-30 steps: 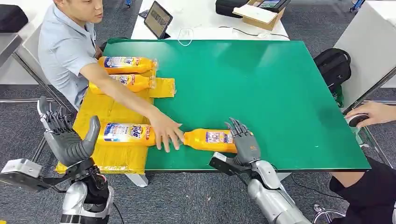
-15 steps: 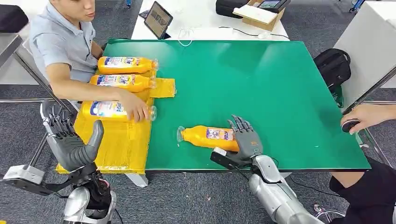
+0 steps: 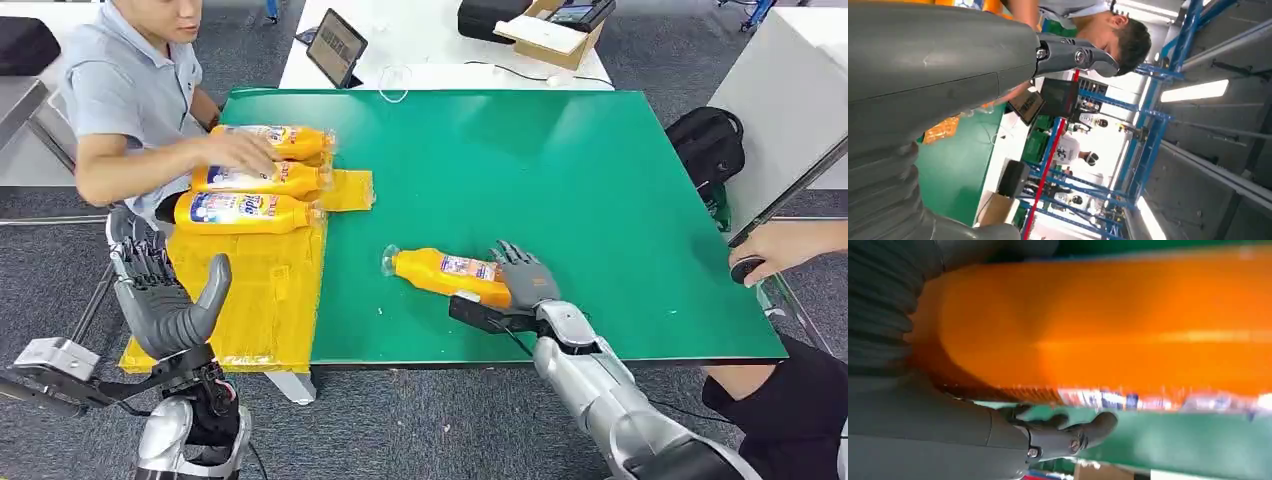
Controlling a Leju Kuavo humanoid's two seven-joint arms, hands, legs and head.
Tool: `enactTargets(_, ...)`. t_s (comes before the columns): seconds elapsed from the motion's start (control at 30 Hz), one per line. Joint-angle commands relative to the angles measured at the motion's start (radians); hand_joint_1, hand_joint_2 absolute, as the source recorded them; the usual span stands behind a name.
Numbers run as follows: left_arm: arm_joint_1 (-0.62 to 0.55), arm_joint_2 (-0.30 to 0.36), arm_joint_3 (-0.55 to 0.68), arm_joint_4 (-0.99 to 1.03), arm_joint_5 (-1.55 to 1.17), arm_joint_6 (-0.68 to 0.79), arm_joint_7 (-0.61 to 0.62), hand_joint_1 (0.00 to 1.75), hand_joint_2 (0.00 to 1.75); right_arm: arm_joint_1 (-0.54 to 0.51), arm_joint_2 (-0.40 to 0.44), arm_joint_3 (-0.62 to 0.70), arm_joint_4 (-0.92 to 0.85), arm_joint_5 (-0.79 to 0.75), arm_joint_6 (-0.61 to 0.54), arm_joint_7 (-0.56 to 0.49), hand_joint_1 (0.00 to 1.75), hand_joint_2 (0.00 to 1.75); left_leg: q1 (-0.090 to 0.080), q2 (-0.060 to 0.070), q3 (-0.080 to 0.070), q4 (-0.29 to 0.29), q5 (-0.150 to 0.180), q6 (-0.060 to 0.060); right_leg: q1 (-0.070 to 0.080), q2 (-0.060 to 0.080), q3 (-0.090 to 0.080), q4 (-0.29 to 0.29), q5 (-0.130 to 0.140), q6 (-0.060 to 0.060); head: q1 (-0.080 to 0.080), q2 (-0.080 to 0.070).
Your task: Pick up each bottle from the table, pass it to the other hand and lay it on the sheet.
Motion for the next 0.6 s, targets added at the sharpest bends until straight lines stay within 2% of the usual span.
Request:
enactTargets(0.03, -0.037, 0.034, 0.000, 0.078, -0.020, -0.013, 0.011, 0.00, 1.75, -0.043, -0.009, 0.070, 0.186, -0.014, 0.115, 0.065, 1.75, 1.75, 0.001, -0.002, 0.003, -0.001, 0.001, -0.001, 0.001, -0.002, 0.003, -0.001, 0.000, -0.002, 0.000, 0.000)
enactTargets(0.2, -0.043, 0.038, 0.004, 0.087, -0.028, -0.016, 0.013, 0.00, 1.75, -0.018, -0.010, 0.062, 0.197, -0.037, 0.124, 0.066, 1.75, 1.75, 0.001, -0.005, 0.007, -0.002, 0.001, -0.001, 0.001, -0.004, 0.002, -0.003, -0.001, -0.002, 0.000, 0.000)
enactTargets(0.4, -0.050, 0.041, 0.003, 0.097, -0.030, -0.016, 0.011, 0.00, 1.75, -0.003, -0.008, 0.028, 0.187, -0.085, 0.111, 0.012, 1.75, 1.75, 0.002, -0.007, 0.009, -0.003, 0.000, -0.002, 0.002, -0.005, 0.005, -0.004, -0.002, -0.003, 0.000, 0.000)
enactTargets(0.47, -0.053, 0.047, -0.003, 0.100, -0.026, -0.023, 0.007, 0.00, 1.75, 0.015, -0.003, -0.031, 0.158, -0.163, 0.086, -0.084, 1.75, 1.75, 0.001, -0.005, 0.010, -0.002, -0.001, -0.001, 0.001, -0.003, 0.014, -0.003, -0.002, -0.001, 0.000, 0.000)
enactTargets(0.6, -0.037, 0.056, -0.028, 0.097, -0.016, -0.038, 0.007, 0.00, 1.75, 0.097, 0.054, -0.181, -0.008, -0.404, -0.014, -0.315, 1.75, 1.75, 0.002, -0.006, 0.010, -0.002, 0.000, -0.002, 0.002, -0.004, 0.015, -0.004, -0.001, -0.002, 0.000, 0.000)
